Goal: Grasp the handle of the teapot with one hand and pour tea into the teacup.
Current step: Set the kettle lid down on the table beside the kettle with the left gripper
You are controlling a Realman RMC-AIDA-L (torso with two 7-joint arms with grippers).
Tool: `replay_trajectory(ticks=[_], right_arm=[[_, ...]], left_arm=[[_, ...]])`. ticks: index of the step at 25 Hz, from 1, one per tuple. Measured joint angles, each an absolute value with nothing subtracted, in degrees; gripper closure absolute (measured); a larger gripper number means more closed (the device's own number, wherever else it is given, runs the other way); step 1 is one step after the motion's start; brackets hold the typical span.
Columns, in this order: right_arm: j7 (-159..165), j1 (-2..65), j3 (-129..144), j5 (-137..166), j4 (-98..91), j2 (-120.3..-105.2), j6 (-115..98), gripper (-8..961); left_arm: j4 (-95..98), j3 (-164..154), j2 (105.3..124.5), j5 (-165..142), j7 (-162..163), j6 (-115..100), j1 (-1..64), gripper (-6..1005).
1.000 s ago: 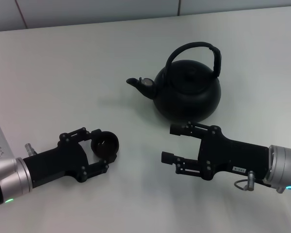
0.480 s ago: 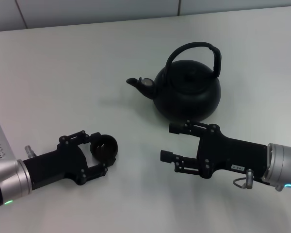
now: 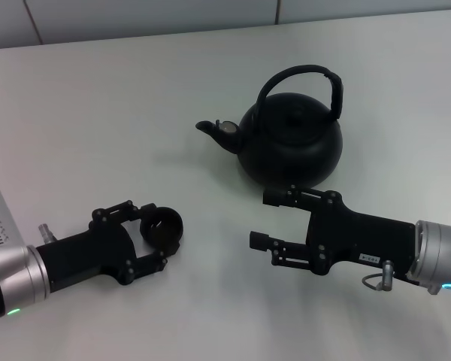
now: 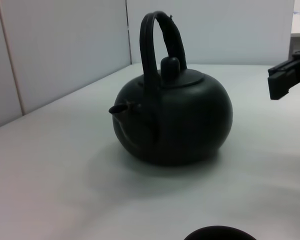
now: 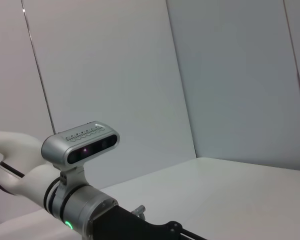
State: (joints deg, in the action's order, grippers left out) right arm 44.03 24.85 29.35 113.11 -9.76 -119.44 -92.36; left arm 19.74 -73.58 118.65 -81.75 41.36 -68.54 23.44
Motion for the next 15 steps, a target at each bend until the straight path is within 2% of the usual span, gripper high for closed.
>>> replay_trajectory(ticks=[15], right_arm=[[44.0, 25.3, 29.4, 113.1, -9.9, -119.44, -91.5, 216]], left_arm=[[20.0, -73.7, 118.65, -81.7, 41.5, -68.4, 23.5, 287]])
